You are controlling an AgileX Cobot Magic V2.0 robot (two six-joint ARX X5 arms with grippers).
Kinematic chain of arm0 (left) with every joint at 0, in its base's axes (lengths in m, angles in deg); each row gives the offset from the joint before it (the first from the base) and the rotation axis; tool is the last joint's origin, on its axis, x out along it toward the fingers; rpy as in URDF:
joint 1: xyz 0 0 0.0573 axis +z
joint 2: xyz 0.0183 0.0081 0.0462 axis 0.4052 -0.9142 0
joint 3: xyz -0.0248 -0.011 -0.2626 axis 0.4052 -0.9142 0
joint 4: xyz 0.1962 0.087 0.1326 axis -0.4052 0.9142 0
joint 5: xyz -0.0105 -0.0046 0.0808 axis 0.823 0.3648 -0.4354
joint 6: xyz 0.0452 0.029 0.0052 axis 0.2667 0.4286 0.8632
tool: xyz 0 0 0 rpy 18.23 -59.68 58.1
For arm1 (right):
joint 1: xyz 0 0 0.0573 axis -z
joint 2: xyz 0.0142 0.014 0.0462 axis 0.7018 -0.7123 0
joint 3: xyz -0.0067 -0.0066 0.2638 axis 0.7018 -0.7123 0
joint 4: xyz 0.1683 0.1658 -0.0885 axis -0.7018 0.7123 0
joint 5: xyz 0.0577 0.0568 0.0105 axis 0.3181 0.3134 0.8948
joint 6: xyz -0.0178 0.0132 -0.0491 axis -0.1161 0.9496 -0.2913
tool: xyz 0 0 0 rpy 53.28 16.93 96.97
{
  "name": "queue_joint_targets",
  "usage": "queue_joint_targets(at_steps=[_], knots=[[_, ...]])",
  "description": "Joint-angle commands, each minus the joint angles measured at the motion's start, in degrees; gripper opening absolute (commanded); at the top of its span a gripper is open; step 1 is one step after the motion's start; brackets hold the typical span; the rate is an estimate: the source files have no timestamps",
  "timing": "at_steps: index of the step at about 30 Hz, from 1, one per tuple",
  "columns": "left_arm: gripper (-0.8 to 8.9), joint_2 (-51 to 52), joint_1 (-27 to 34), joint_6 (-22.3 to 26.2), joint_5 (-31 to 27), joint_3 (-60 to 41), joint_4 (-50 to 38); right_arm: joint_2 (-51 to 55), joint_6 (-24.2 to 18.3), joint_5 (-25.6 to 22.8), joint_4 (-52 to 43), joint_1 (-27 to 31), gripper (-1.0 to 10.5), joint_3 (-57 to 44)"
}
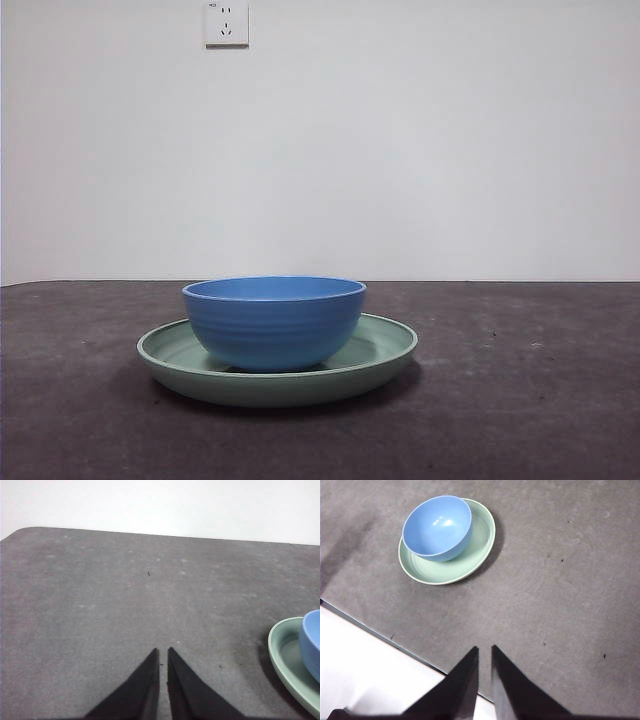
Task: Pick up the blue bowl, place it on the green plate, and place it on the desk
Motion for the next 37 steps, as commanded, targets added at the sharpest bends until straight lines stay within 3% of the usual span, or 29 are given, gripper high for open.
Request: queue_joint_targets(at_steps=[1,13,16,21,23,25,29,34,37], knots=[[0.27,0.04,0.07,0.83,-0.22,-1.18,-0.50,-0.13,-0.28,0.02,-0.48,-0.33,0.4,1.11],[0.27,0.02,0.07,0.83,-0.22,-1.18,-0.57,0.00,-0.31,0.46,-0.50,-0.44,0.4,1.11],[0.27,0.02,0.07,0.83,-0.20,-1.18,-0.59,-0.02,-0.31,-2.54,-0.50,-0.44,0.4,1.11],[0.27,0.02,0.07,0.83,-0.20,-1.18,-0.59,0.04,-0.81,-2.71,-0.87,-0.44,0.4,1.09],[0.27,0.02,0.07,0.83,-0.20,-1.18,-0.63,0.83,-2.10,-5.49,-2.71,0.15,0.4,0.81],[0.27,0.02,0.07,0.83,-0.20,-1.18,-0.59,2.32,-4.66,-8.52,-9.79,2.49,0.4,-0.72],[0.27,0.02,0.07,0.83,-0.20,-1.18,-0.61,8.02,-7.87,-5.53,-31.30,10.36,0.4,-10.49],[0.27,0.02,0.07,0.83,-0.20,-1.18,-0.61,15.47,-13.03,-10.78,-49.18,18.75,0.4,-29.27],[0.27,0.02,0.07,0.83,-0.20,-1.18,-0.61,18.05,-12.66,-11.10,-57.86,22.23,0.4,-40.26]])
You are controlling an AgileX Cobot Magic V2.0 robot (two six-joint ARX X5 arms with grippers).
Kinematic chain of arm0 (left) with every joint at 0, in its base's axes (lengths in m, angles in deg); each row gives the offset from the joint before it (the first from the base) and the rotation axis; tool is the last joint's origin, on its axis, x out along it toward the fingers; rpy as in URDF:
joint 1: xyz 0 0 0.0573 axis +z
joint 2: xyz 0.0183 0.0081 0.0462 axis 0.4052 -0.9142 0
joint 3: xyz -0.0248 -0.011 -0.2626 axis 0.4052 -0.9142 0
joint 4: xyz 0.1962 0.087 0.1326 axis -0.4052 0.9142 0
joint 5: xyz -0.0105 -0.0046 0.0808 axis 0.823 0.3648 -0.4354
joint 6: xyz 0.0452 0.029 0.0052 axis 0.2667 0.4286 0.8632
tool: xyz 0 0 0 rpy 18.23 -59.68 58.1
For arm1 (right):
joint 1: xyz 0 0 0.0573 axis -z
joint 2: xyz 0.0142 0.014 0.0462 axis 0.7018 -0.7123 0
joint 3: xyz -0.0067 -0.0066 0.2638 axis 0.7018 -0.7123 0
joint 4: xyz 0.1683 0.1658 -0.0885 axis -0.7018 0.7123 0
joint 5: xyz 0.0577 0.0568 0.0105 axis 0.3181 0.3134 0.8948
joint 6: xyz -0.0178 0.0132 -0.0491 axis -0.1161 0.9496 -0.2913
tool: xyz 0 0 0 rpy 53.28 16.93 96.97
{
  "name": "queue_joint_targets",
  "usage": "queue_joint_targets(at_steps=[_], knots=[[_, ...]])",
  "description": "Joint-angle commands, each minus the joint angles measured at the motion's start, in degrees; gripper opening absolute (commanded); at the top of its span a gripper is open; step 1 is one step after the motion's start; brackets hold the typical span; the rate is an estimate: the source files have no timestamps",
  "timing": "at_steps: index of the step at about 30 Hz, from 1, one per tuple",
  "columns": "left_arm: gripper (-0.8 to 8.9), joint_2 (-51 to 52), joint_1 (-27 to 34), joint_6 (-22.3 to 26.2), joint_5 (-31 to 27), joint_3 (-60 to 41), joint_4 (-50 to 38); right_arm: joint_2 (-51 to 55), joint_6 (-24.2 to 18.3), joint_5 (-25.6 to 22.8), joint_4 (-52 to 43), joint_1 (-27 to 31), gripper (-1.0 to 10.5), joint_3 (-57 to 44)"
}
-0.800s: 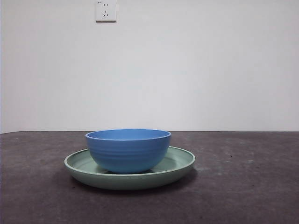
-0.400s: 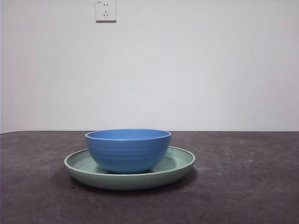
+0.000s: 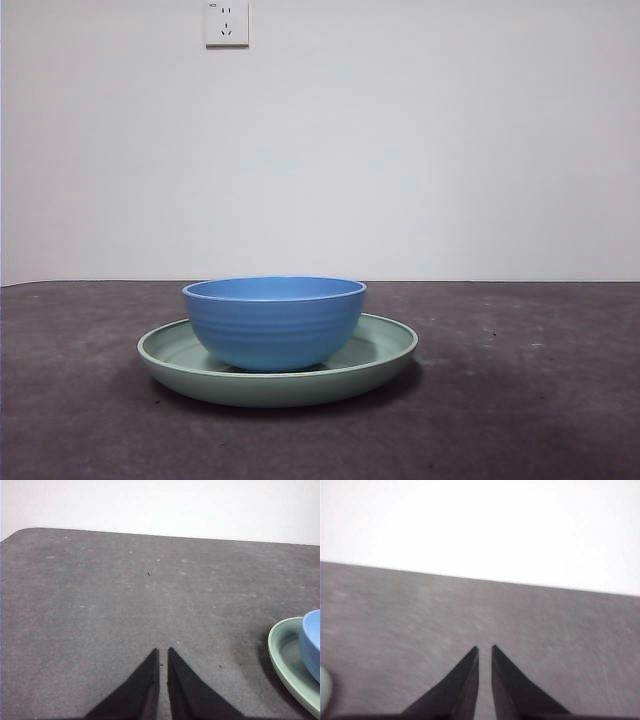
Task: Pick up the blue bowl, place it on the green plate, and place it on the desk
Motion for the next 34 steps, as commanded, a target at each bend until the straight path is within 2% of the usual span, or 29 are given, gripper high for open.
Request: queue_joint_targets(at_steps=[1,4,9,16,34], knots=[[0.27,0.02,0.04,0.68,-0.20,-1.16,-0.59,1.53,-0.72,-0.66,-8.07,2.14,0.4,-10.25],[0.27,0.02,0.04,0.68,-0.20,-1.16,-0.59,3.13,-0.48,-0.74,-14.56,3.32,0.4,-17.94],[0.27,0.02,0.04,0.68,-0.20,-1.16,-0.61,6.73,-0.50,-2.40,-17.44,4.72,0.4,-24.85],[0.27,0.02,0.04,0.68,-0.20,-1.16,-0.63,11.15,-0.87,-4.57,-9.79,5.75,0.4,-24.98],[0.27,0.02,0.04,0.68,-0.20,-1.16,-0.66,11.19,-1.16,-4.24,-11.19,5.75,0.4,-24.96]])
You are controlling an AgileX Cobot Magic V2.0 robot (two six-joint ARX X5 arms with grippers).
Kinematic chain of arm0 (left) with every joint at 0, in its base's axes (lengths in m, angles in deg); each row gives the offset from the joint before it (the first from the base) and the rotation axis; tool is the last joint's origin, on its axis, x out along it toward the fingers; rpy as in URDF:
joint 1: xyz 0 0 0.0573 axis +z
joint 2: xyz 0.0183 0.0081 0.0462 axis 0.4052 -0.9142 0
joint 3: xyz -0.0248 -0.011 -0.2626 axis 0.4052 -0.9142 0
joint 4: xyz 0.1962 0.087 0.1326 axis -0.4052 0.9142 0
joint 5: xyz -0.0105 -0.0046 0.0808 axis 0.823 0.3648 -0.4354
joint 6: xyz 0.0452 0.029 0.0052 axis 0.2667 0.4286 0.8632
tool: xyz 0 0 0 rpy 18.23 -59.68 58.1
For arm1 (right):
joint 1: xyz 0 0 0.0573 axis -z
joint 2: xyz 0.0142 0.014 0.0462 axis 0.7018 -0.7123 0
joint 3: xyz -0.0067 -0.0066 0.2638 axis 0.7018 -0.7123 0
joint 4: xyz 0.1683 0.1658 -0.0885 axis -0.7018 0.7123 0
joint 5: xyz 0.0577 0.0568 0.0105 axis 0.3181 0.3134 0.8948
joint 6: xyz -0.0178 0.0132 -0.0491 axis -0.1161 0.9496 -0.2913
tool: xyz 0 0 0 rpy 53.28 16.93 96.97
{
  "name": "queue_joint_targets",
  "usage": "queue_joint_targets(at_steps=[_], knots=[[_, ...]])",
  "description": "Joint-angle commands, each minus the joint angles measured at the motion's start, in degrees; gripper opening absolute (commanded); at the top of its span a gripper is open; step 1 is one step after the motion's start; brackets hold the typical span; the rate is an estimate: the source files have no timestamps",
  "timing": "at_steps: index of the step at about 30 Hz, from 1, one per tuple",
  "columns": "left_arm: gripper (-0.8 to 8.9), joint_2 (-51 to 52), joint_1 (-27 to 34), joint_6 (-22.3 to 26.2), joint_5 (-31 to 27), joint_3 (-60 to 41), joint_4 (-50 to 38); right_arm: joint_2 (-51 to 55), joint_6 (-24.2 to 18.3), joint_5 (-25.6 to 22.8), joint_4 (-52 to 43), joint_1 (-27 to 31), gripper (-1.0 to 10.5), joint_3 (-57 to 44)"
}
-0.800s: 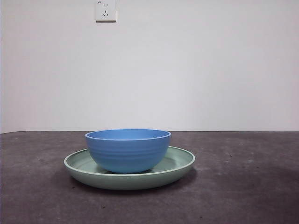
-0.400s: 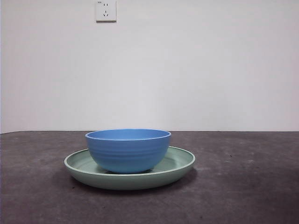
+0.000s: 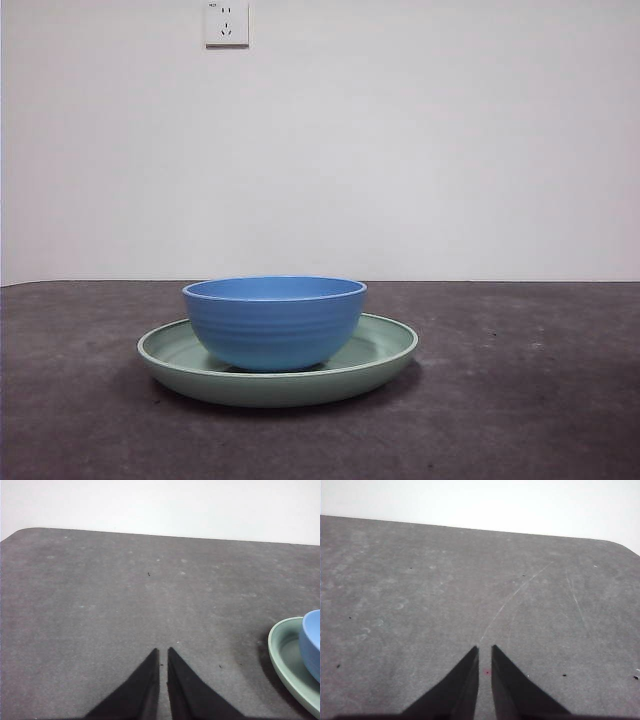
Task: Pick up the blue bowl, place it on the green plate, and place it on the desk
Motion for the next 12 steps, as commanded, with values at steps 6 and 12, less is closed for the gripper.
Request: queue_joint_targets(at_steps=[6,12], knots=[[0.27,0.02,0.07,0.68,-0.20,-1.18,-0.61,-0.02,-0.44,0.00,-0.70,0.11,0.4,-0.31],[0.27,0.02,0.11,0.70,-4.85,-1.18,-0.68,-0.02,-0.44,0.00,-0.70,0.11,0.4,-0.31]])
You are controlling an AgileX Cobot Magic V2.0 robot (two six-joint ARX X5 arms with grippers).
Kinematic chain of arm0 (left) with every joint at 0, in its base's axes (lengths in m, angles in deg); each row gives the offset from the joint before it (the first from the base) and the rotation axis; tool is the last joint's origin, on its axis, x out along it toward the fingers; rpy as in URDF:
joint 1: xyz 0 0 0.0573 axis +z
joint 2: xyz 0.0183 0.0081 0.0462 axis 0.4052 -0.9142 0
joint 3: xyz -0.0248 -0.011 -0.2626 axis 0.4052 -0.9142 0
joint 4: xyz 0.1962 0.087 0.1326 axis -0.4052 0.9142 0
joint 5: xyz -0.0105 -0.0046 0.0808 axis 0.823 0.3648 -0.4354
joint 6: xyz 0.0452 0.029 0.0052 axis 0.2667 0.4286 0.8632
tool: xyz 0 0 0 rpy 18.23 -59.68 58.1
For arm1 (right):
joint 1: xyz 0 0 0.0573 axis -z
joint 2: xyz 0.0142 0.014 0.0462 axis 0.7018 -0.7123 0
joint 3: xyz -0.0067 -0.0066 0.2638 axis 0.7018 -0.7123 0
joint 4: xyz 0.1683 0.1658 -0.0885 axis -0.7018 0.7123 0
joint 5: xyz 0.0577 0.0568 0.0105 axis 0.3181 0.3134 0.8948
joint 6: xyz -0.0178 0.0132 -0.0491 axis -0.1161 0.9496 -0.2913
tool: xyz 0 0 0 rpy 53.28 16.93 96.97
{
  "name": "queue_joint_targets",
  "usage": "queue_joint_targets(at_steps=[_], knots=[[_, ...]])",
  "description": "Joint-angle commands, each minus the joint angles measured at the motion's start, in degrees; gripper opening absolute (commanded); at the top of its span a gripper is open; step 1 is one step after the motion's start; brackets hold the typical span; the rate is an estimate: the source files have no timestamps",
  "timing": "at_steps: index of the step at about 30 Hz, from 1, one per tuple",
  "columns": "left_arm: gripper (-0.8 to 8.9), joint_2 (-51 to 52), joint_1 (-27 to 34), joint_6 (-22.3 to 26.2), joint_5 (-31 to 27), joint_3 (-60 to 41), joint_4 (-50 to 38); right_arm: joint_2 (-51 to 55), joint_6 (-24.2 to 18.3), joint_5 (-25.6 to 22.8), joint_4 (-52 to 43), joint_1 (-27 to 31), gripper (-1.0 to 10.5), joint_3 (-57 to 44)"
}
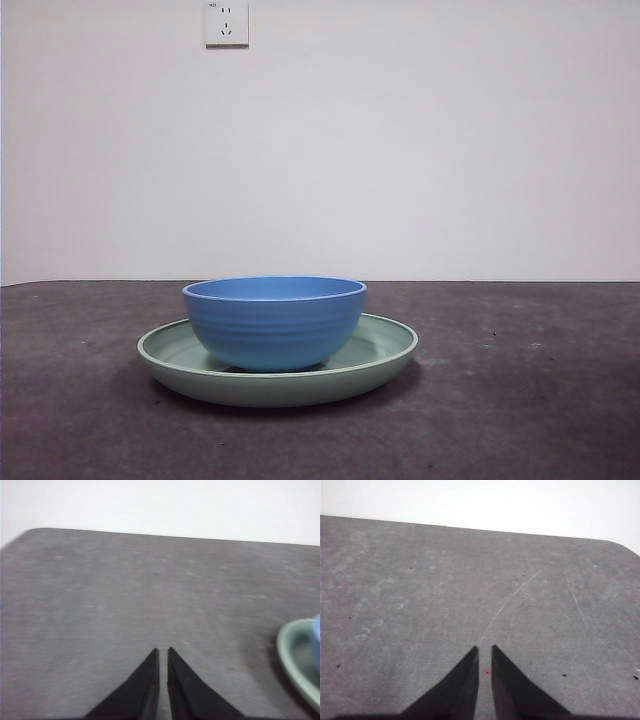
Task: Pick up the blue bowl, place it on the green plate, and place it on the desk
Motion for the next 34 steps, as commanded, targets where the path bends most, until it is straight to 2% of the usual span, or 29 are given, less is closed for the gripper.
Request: queue_joint_targets(at_steps=[1,34], knots=[[0.27,0.02,0.09,0.68,-2.29,-1.16,-0.74,-0.02,-0.42,0.00,-0.68,0.11,0.4,-0.31],[0.27,0.02,0.09,0.66,-2.84,-1.16,-0.72,-0.02,-0.42,0.00,-0.68,0.11,0.4,-0.31]])
